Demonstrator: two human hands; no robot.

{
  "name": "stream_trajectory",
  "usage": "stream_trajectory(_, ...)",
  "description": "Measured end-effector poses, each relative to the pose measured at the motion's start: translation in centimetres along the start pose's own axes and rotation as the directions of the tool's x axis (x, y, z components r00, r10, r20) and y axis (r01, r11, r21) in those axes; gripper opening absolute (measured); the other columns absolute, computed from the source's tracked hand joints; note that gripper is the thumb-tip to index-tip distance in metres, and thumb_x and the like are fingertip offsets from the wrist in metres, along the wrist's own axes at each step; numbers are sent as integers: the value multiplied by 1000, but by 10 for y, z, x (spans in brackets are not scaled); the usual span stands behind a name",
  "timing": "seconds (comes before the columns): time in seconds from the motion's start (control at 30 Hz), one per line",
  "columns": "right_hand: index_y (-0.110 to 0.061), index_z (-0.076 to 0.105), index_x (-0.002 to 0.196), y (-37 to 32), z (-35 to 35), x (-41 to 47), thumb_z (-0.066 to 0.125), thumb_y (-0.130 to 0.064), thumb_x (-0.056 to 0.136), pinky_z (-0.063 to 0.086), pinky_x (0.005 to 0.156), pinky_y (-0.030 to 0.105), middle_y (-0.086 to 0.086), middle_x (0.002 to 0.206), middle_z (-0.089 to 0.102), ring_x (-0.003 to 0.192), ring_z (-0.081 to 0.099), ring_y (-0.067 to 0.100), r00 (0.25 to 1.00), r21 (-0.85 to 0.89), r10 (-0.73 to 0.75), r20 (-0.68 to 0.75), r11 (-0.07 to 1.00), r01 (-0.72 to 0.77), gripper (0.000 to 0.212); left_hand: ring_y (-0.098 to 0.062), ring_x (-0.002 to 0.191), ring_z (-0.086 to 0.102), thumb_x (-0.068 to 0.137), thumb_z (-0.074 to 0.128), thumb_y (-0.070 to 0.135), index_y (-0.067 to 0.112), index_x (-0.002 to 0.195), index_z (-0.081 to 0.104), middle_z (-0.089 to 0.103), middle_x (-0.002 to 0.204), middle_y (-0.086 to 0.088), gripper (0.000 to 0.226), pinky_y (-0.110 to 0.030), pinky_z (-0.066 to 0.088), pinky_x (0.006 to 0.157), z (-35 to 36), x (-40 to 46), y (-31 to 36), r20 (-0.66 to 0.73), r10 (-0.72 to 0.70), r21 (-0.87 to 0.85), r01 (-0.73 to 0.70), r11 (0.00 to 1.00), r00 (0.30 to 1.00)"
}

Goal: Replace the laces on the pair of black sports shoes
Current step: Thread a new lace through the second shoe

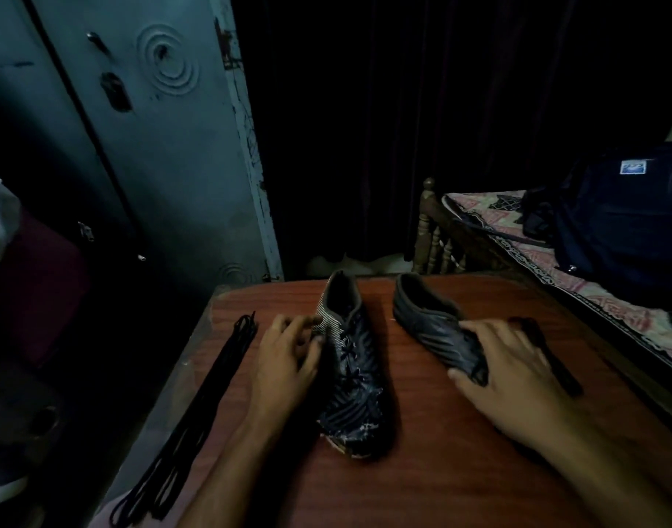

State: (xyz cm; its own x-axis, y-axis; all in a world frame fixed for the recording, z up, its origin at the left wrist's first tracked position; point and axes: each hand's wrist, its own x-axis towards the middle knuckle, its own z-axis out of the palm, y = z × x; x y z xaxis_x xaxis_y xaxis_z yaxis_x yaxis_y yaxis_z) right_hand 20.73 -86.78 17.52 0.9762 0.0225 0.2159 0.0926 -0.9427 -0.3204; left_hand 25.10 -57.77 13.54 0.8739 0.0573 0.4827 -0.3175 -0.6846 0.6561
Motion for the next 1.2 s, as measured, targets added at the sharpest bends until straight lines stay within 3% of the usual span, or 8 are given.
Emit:
stream_trajectory(0.1,-32,6,159,6,8,-25,51,-64,93,17,121,35,-10,164,15,150,18,14,988,-83,46,145,996,-34,87,-14,135,43,79,46,77,35,150,46,45,144,11,82,-36,39,114,4,-33,35,228,-91,52,81,995,969)
stream_trajectory(0.17,-30,-5,160,2,10,-35,47,-66,94,11,123,34,-8,168,6,153,9,14,986,-126,28,164,992,-8,92,-12,155,8,67,28,92,36,162,19,12,166,14,111,-35,8,126,16,-61,54,377,-117,209,39,977,919)
stream_trajectory(0.27,-28,-1,161,-13,4,-42,50,-64,94,11,124,36,-6,169,5,154,8,16,974,-54,-9,228,998,22,91,-15,155,-22,64,8,88,35,164,-1,-22,170,4,113,-38,-14,123,27,-77,62,429,-154,383,-25,923,890)
stream_trajectory(0.5,-22,15,161,-53,27,-47,51,-45,100,12,123,33,-3,168,5,154,5,18,975,249,-98,199,967,46,75,-16,158,-13,62,17,79,36,163,9,-9,173,2,111,-43,-8,125,24,-55,55,475,-167,367,-22,930,864)
stream_trajectory(0.67,-30,47,146,-30,20,-51,59,-39,99,27,109,15,-18,154,31,142,32,4,989,503,-146,40,858,106,49,-24,159,9,77,26,69,30,163,19,11,172,-4,95,-46,-2,125,13,-59,68,422,-43,429,-158,889,905)
stream_trajectory(0.9,-29,62,119,63,-5,-67,60,-44,95,40,99,30,-15,116,50,114,42,9,996,148,-74,-46,986,80,28,-21,151,30,95,29,53,30,144,53,41,160,2,59,-40,5,127,55,-98,115,475,181,351,-374,859,861)
stream_trajectory(1.03,-35,60,122,94,-3,-80,49,-57,94,36,100,32,-18,123,45,120,42,9,995,22,-68,79,998,67,37,-30,128,61,94,58,47,21,122,73,68,133,-8,41,-39,51,103,81,-99,136,445,215,406,-410,817,869)
stream_trajectory(1.2,-31,66,98,99,-2,-74,56,-43,86,37,93,36,-16,107,55,108,50,14,996,41,8,-91,999,-4,20,-16,144,36,96,42,62,36,138,50,41,156,8,49,-26,43,107,86,-92,144,465,92,414,-308,856,880)
